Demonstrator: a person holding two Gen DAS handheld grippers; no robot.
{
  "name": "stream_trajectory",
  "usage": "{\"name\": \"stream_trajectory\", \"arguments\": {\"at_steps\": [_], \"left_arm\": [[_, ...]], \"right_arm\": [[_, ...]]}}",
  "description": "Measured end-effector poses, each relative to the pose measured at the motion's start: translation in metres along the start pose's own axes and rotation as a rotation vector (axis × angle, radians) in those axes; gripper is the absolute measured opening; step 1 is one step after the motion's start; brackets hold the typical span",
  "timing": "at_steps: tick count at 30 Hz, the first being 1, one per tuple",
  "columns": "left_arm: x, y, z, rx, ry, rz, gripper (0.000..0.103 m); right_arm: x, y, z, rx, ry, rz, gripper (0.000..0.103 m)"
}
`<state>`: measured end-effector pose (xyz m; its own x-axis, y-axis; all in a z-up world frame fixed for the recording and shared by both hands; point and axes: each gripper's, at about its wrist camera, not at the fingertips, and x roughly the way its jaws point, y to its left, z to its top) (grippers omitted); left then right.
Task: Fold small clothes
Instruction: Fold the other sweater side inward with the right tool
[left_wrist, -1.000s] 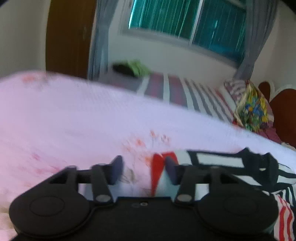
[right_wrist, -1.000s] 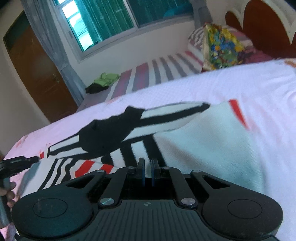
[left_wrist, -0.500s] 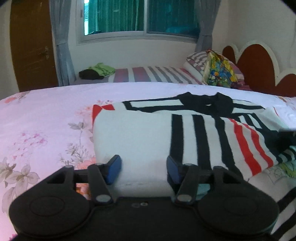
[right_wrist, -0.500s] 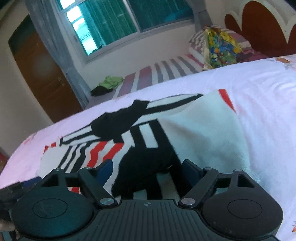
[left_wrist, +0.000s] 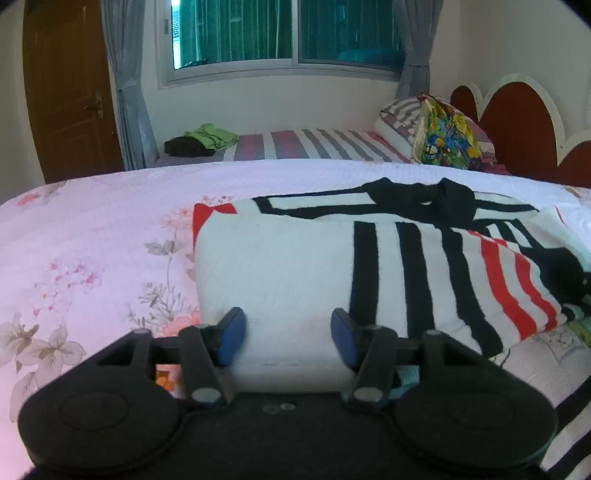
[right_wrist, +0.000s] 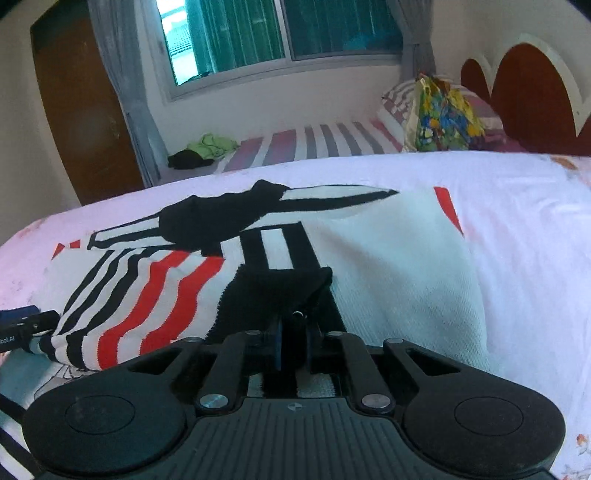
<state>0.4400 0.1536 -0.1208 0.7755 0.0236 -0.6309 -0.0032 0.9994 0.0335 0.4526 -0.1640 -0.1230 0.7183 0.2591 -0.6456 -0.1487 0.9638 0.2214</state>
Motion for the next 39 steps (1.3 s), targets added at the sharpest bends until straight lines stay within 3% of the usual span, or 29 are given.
{"name": "stream_trajectory", "arguments": {"at_steps": [1, 3, 6, 8, 9, 10, 11, 12, 15, 18, 21, 24, 26, 32, 35, 38, 39], "left_arm": [[-0.001, 0.0, 0.001, -0.004, -0.002, 0.003, 0.054], [-0.01, 0.0, 0.003, -0.013, 0.001, 0.015, 0.054], [-0.031, -0.014, 0.008, 0.006, -0.047, -0.017, 0.058], [-0.029, -0.029, 0.008, 0.033, -0.033, -0.044, 0.059], [-0.023, -0.035, 0.007, 0.039, -0.014, -0.053, 0.059], [-0.015, -0.039, 0.004, 0.038, 0.017, -0.053, 0.059], [-0.009, -0.04, 0.001, 0.025, 0.031, -0.05, 0.06], [-0.008, -0.037, 0.001, -0.006, 0.031, -0.061, 0.06], [-0.009, -0.026, 0.007, -0.069, 0.046, -0.081, 0.06], [-0.01, -0.036, 0.025, -0.039, -0.018, -0.09, 0.06], [0.014, -0.056, 0.046, -0.047, 0.014, -0.126, 0.06], [0.044, -0.081, 0.052, -0.019, 0.058, -0.104, 0.06], [0.057, -0.094, 0.047, 0.025, 0.06, -0.071, 0.067], [0.054, -0.092, 0.047, 0.018, 0.063, -0.058, 0.069], [0.053, -0.087, 0.049, 0.044, 0.066, -0.039, 0.071], [0.05, -0.067, 0.048, 0.027, 0.057, -0.013, 0.072], [0.049, -0.06, 0.046, 0.011, 0.059, -0.017, 0.072]], "right_arm": [[-0.004, 0.0, 0.003, 0.013, -0.006, -0.03, 0.043], [-0.018, -0.001, 0.007, 0.016, -0.064, -0.083, 0.074], [-0.03, 0.008, 0.009, -0.041, -0.097, 0.001, 0.074], [-0.026, 0.024, 0.007, -0.127, -0.095, 0.049, 0.073], [-0.02, 0.034, 0.003, -0.181, -0.078, 0.057, 0.059], [-0.012, 0.039, -0.001, -0.214, -0.045, 0.058, 0.028], [-0.001, 0.041, -0.004, -0.226, 0.004, 0.045, 0.016], [0.004, 0.038, -0.008, -0.222, 0.01, 0.041, 0.014], [0.0, 0.033, -0.003, -0.185, 0.017, 0.042, 0.014], [-0.011, 0.034, 0.011, -0.165, -0.073, 0.11, 0.014], [0.018, 0.048, 0.026, -0.185, -0.018, 0.102, 0.014], [0.046, 0.051, 0.032, -0.166, 0.041, 0.113, 0.014], [0.053, 0.052, 0.028, -0.192, 0.033, 0.109, 0.014], [0.054, 0.048, 0.023, -0.256, 0.018, 0.115, 0.014], [0.049, 0.029, 0.027, -0.25, 0.018, 0.099, 0.014], [0.041, -0.002, 0.036, -0.252, -0.003, -0.019, 0.014], [0.04, -0.018, 0.04, -0.209, 0.007, -0.015, 0.014]]}}
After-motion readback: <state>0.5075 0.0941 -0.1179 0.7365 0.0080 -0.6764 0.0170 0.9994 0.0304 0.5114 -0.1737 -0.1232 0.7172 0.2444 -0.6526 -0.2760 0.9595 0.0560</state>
